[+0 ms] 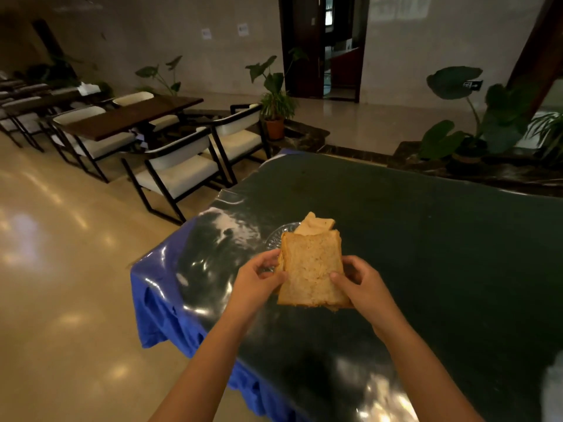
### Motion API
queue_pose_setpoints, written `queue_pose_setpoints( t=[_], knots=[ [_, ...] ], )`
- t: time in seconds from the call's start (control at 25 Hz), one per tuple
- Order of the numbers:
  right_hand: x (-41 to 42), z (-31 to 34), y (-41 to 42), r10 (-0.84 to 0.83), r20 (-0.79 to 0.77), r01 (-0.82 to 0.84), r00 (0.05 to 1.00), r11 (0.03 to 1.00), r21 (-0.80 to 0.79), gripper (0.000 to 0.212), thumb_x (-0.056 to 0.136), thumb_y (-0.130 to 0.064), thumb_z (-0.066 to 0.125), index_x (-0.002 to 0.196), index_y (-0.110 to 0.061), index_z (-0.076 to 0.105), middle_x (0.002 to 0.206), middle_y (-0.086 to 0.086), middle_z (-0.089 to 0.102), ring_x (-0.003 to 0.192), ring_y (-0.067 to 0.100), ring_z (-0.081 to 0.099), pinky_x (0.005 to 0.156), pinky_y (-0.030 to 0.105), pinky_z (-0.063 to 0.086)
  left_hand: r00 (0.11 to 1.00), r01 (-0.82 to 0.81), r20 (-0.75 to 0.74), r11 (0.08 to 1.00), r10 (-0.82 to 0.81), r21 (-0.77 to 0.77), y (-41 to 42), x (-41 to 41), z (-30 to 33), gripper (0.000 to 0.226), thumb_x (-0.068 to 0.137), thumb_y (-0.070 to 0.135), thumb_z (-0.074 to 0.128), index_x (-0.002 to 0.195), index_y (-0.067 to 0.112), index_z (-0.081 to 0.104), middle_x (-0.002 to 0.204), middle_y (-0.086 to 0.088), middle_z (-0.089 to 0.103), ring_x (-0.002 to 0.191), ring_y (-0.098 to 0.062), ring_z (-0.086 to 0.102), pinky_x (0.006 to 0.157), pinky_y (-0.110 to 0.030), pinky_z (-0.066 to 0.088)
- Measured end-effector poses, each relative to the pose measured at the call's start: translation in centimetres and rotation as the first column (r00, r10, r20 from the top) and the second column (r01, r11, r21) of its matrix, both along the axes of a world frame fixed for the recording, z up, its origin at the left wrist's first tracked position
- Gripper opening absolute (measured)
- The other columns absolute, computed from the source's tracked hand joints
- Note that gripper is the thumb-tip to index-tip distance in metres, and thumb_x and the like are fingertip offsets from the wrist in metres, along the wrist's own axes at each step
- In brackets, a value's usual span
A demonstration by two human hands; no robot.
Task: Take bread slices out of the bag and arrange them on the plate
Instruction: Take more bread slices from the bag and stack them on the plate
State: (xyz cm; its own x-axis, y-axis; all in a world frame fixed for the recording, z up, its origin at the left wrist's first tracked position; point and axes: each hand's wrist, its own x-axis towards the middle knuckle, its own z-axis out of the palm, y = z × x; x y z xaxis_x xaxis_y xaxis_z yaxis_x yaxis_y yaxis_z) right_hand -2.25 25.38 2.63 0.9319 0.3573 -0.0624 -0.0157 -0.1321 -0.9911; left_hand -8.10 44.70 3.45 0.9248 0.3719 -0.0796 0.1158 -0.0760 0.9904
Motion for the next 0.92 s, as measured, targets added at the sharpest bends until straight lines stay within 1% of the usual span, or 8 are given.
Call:
queue_pose_setpoints(
  t=[0.08, 0.16, 0.24, 0.32, 0.44, 0.6, 0.72, 0.92],
  knots=[
    [2.3, -1.6, 1.4, -0.012, -0.032, 0.012, 0.999, 1.000, -0.013, 0.025, 0.086, -0.020, 0.060, 0.110, -0.026, 0.054, 0.101, -0.009, 0.060, 0.090, 0.006, 0.060, 0.062, 0.022, 0.054, 1.000, 0.013, -0.029, 0.999, -0.012, 0.039, 1.3, 2.6, -0.9, 0.045, 0.075, -0.008, 0.064, 0.108, 0.023, 0.063, 0.099, -0.002, 0.065, 0.075, -0.012, 0.064, 0.056, -0.021, 0.052],
    [4.2, -3.4, 2.7, -0.047, -0.073, 0.047, 0.996, 0.999, -0.008, 0.025, 0.086, -0.019, 0.060, 0.109, -0.027, 0.055, 0.099, -0.010, 0.060, 0.089, 0.007, 0.059, 0.066, 0.025, 0.054, 0.996, 0.042, -0.080, 0.996, -0.036, 0.079, 2.3, 5.1, -2.0, 0.045, 0.074, -0.009, 0.063, 0.108, 0.022, 0.063, 0.096, 0.000, 0.064, 0.074, -0.012, 0.063, 0.058, -0.023, 0.053],
    [6.1, -5.0, 3.8, -0.075, -0.104, 0.075, 0.992, 0.997, -0.002, 0.024, 0.086, -0.017, 0.060, 0.107, -0.027, 0.055, 0.097, -0.011, 0.060, 0.088, 0.005, 0.059, 0.063, 0.021, 0.051, 0.991, 0.055, -0.126, 0.992, -0.041, 0.109, 3.2, 7.5, -3.2, 0.045, 0.075, -0.007, 0.064, 0.108, 0.024, 0.063, 0.098, 0.001, 0.064, 0.083, -0.017, 0.064, 0.064, -0.027, 0.054],
    [8.0, -6.8, 4.8, -0.115, -0.144, 0.115, 0.983, 0.993, -0.009, 0.026, 0.085, -0.016, 0.060, 0.109, -0.026, 0.055, 0.097, -0.010, 0.060, 0.088, 0.005, 0.058, 0.061, 0.018, 0.048, 0.984, 0.073, -0.173, 0.989, -0.050, 0.131, 3.9, 9.8, -4.5, 0.045, 0.076, -0.004, 0.064, 0.106, 0.030, 0.062, 0.098, 0.004, 0.062, 0.087, -0.017, 0.064, 0.063, -0.024, 0.055],
    [9.8, -9.1, 6.1, -0.194, -0.182, 0.188, 0.964, 0.981, -0.046, 0.026, 0.085, -0.016, 0.060, 0.109, -0.024, 0.057, 0.096, -0.007, 0.061, 0.087, 0.006, 0.059, 0.061, 0.018, 0.046, 0.972, 0.089, -0.226, 0.988, -0.058, 0.129, 4.8, 12.2, -6.0, 0.044, 0.077, -0.004, 0.062, 0.107, 0.029, 0.062, 0.097, 0.008, 0.061, 0.082, -0.008, 0.063, 0.053, -0.014, 0.051],
    [12.5, -11.6, 8.7, -0.270, -0.236, 0.259, 0.934, 0.963, -0.075, 0.024, 0.084, -0.014, 0.060, 0.104, -0.026, 0.057, 0.094, -0.007, 0.063, 0.086, 0.007, 0.061, 0.062, 0.019, 0.047, 0.961, 0.136, -0.256, 0.984, -0.103, 0.114, 7.1, 16.2, -8.1, 0.044, 0.078, -0.006, 0.062, 0.108, 0.026, 0.062, 0.097, 0.008, 0.062, 0.076, -0.004, 0.062, 0.052, -0.011, 0.050],
    [14.5, -13.0, 11.0, -0.321, -0.244, 0.307, 0.915, 0.947, -0.094, 0.025, 0.083, -0.013, 0.061, 0.102, -0.030, 0.057, 0.099, -0.007, 0.063, 0.094, 0.011, 0.061, 0.072, 0.025, 0.051, 0.951, 0.190, -0.271, 0.973, -0.150, 0.131, 9.3, 19.3, -9.9, 0.043, 0.078, -0.005, 0.062, 0.110, 0.025, 0.061, 0.096, 0.009, 0.062, 0.083, -0.004, 0.061, 0.056, -0.013, 0.050],
    [17.4, -15.7, 14.2, -0.468, -0.258, 0.418, 0.845, 0.880, -0.226, 0.029, 0.084, -0.015, 0.061, 0.113, -0.019, 0.059, 0.107, -0.001, 0.065, 0.099, 0.017, 0.061, 0.084, 0.041, 0.054, 0.925, 0.291, -0.288, 0.950, -0.250, 0.111, 12.2, 23.9, -13.6, 0.043, 0.078, -0.004, 0.063, 0.102, 0.033, 0.061, 0.093, 0.012, 0.063, 0.082, -0.002, 0.060, 0.056, -0.013, 0.050]
  ],
)
